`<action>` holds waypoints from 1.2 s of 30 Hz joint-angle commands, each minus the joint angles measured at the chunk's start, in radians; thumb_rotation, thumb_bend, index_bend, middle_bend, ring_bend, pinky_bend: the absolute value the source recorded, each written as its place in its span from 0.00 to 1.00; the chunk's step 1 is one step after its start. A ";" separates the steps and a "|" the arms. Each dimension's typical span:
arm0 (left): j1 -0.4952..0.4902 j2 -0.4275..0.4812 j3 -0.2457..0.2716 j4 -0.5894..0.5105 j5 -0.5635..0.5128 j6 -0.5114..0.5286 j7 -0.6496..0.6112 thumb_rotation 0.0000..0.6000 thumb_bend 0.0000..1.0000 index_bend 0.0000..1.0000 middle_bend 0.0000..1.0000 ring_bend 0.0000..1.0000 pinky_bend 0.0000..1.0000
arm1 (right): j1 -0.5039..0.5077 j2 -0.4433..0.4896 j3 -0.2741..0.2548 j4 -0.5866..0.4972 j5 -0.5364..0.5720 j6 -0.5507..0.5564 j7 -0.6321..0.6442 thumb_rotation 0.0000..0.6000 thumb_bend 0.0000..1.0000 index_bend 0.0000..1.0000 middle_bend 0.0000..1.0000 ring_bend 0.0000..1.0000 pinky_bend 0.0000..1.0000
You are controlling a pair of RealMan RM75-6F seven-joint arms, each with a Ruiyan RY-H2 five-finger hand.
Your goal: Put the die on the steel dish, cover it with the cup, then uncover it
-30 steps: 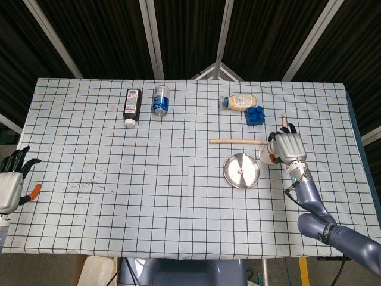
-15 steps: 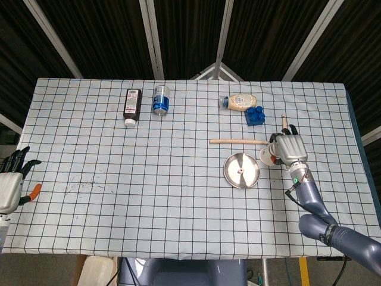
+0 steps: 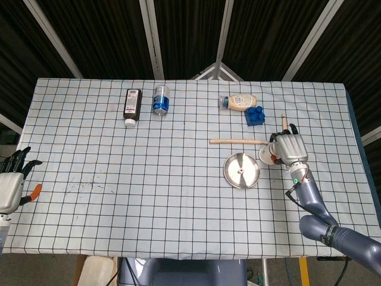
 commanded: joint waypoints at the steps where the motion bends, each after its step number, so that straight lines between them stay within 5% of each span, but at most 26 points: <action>1: 0.000 0.001 -0.001 0.000 0.000 0.001 -0.002 1.00 0.47 0.26 0.00 0.00 0.10 | 0.000 0.015 0.002 -0.031 -0.011 0.017 -0.008 1.00 0.41 0.40 0.51 0.24 0.00; 19: 0.001 0.008 0.001 -0.002 0.003 -0.001 -0.018 1.00 0.47 0.26 0.00 0.00 0.10 | 0.025 0.069 -0.013 -0.329 -0.037 0.095 -0.157 1.00 0.41 0.40 0.51 0.24 0.00; 36: -0.002 0.007 0.003 0.000 0.004 -0.008 -0.018 1.00 0.47 0.26 0.00 0.00 0.10 | 0.034 0.020 -0.046 -0.348 -0.020 0.146 -0.242 1.00 0.41 0.40 0.51 0.24 0.00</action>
